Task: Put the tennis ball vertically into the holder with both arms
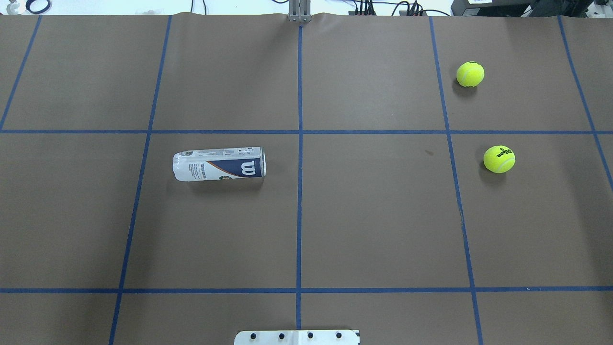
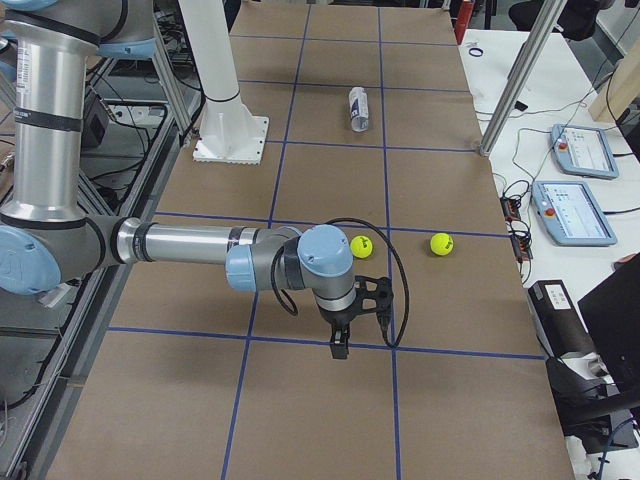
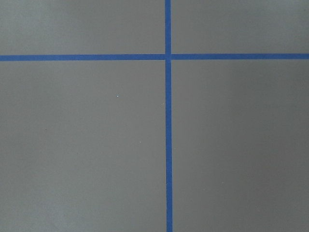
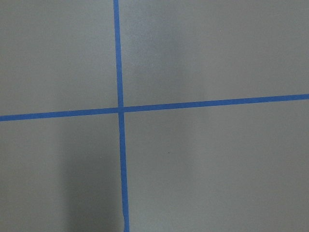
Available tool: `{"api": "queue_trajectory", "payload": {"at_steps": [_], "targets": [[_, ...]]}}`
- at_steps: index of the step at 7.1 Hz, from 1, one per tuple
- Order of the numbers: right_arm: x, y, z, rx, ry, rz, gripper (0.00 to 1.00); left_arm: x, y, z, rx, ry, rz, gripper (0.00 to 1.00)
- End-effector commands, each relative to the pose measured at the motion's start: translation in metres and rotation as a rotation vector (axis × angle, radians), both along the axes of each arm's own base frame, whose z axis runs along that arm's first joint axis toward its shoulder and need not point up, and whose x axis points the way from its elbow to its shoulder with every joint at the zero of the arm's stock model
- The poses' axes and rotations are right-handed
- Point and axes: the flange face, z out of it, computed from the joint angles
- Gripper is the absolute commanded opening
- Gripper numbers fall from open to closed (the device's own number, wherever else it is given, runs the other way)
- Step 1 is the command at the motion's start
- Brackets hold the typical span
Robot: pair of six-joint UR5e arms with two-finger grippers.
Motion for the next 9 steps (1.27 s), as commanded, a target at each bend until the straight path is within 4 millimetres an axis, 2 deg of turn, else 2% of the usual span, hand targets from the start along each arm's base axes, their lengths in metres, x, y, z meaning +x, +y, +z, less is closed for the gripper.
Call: {"api": "queue_trajectory", "payload": {"at_steps": [1, 2, 4, 6, 9], "targets": [[-0.003, 0.001, 0.002, -0.004, 0.0, -0.005, 1.0, 0.002, 0.005, -0.006, 0.03, 0.001, 0.003, 1.0], [-0.003, 0.002, 0.004, -0.004, -0.003, -0.006, 1.0, 0.002, 0.006, -0.012, 0.041, 0.002, 0.003, 1.0], [-0.003, 0.006, 0.007, -0.012, -0.006, -0.007, 1.0, 0.003, 0.006, -0.008, 0.029, -0.002, 0.001, 1.0], [-0.005, -0.001, -0.002, 0.009, -0.028, -0.005, 1.0, 0.002, 0.007, -0.008, 0.024, 0.006, -0.002, 1.0], [-0.005, 0.0, -0.003, 0.117, -0.023, 0.0, 1.0, 0.004, -0.004, -0.026, 0.1, 0.008, 0.01, 1.0]]}}
